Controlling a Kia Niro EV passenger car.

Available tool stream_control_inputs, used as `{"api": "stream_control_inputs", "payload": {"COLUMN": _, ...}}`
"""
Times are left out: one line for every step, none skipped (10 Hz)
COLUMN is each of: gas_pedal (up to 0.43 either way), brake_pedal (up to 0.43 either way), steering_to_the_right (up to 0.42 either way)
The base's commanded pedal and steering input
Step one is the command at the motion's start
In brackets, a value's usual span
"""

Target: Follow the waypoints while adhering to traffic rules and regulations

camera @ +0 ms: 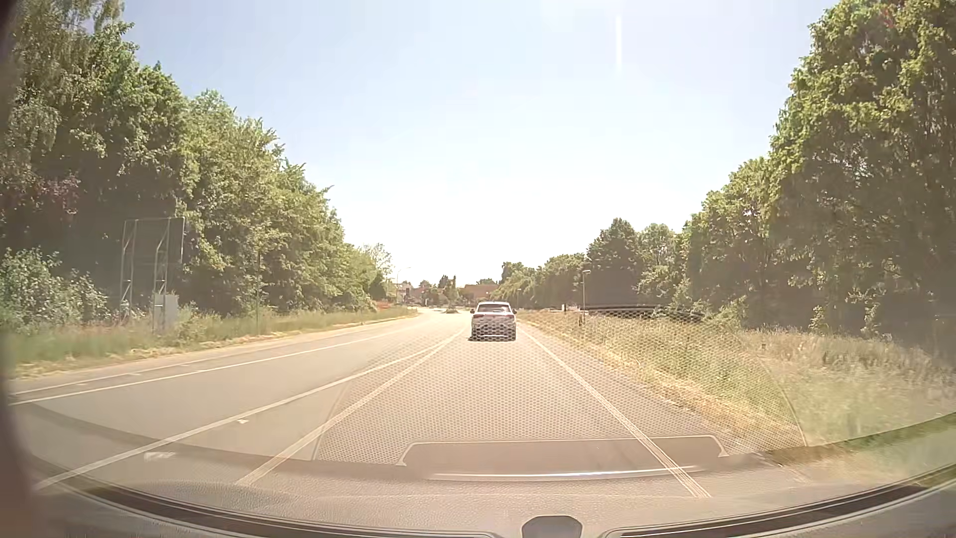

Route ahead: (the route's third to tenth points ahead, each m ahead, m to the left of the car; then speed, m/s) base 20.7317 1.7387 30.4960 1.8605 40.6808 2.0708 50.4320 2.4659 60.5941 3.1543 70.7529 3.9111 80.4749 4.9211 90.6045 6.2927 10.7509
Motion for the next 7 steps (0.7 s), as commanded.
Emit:
{"api": "stream_control_inputs", "payload": {"gas_pedal": 0.047, "brake_pedal": 0.03, "steering_to_the_right": -0.008}}
{"api": "stream_control_inputs", "payload": {"gas_pedal": 0.047, "brake_pedal": 0.03, "steering_to_the_right": -0.007}}
{"api": "stream_control_inputs", "payload": {"gas_pedal": 0.047, "brake_pedal": 0.03, "steering_to_the_right": -0.007}}
{"api": "stream_control_inputs", "payload": {"gas_pedal": 0.047, "brake_pedal": 0.03, "steering_to_the_right": -0.007}}
{"api": "stream_control_inputs", "payload": {"gas_pedal": 0.047, "brake_pedal": 0.03, "steering_to_the_right": -0.007}}
{"api": "stream_control_inputs", "payload": {"gas_pedal": 0.047, "brake_pedal": 0.03, "steering_to_the_right": -0.007}}
{"api": "stream_control_inputs", "payload": {"gas_pedal": 0.047, "brake_pedal": 0.03, "steering_to_the_right": -0.007}}
